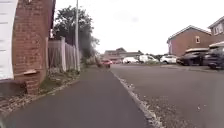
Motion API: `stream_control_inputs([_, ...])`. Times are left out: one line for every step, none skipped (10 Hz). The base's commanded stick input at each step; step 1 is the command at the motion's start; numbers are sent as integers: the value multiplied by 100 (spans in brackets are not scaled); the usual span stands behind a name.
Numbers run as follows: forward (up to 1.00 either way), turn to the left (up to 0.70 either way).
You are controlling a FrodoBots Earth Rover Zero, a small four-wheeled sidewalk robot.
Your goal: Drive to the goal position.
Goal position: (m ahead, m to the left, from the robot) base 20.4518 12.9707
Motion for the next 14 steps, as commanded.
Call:
stream_control_inputs([100,0])
stream_control_inputs([100,0])
stream_control_inputs([100,0])
stream_control_inputs([100,0])
stream_control_inputs([100,0])
stream_control_inputs([100,0])
stream_control_inputs([100,0])
stream_control_inputs([100,0])
stream_control_inputs([100,0])
stream_control_inputs([100,3])
stream_control_inputs([100,24])
stream_control_inputs([100,40])
stream_control_inputs([100,29])
stream_control_inputs([100,11])
